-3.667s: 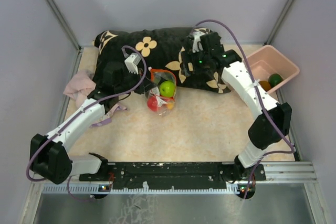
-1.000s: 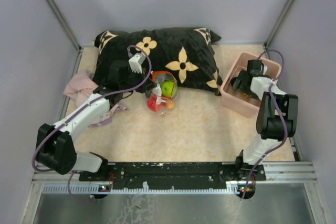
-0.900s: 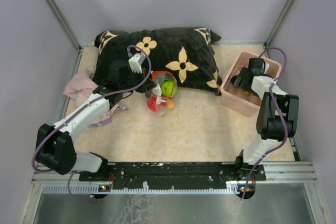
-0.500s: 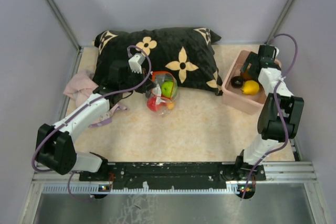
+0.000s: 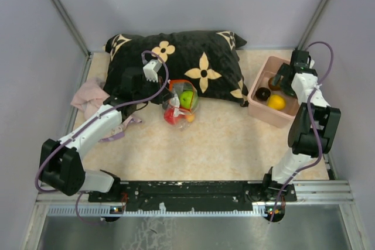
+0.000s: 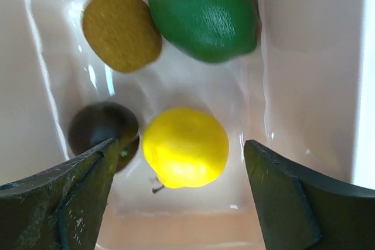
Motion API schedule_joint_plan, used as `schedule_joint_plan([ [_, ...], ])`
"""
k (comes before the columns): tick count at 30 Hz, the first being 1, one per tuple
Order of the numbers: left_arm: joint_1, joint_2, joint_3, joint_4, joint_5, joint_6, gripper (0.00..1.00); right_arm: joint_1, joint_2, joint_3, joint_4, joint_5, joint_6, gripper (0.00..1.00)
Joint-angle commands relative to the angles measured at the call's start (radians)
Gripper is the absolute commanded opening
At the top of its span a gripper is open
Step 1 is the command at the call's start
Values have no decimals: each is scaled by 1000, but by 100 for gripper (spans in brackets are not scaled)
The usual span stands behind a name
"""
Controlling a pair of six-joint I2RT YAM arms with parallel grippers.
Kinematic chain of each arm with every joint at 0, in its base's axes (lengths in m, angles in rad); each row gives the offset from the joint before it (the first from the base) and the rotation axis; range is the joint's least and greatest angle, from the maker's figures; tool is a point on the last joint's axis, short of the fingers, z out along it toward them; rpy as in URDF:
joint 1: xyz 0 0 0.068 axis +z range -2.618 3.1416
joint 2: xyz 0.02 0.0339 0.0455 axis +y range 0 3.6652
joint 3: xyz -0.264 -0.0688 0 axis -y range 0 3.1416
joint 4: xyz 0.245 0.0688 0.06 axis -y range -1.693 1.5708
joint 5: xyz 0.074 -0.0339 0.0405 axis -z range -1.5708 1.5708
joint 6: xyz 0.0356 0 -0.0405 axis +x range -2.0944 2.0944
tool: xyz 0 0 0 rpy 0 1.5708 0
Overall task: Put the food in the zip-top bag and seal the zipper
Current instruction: Pick up the fake fruit from the bin.
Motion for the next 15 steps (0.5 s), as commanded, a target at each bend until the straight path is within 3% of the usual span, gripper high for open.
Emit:
schedule_joint_plan([
  [1,-3,-31,6,-4,-8,9,0,-7,-8,-22,-85,14,25,88],
  [6,-3,-31,6,-6,-8,10,0,-8,-11,-72,-97,9,24,89],
  [15,-4,-37,7,-8,-8,10,0,-17,66,-127,32,7,34,89],
])
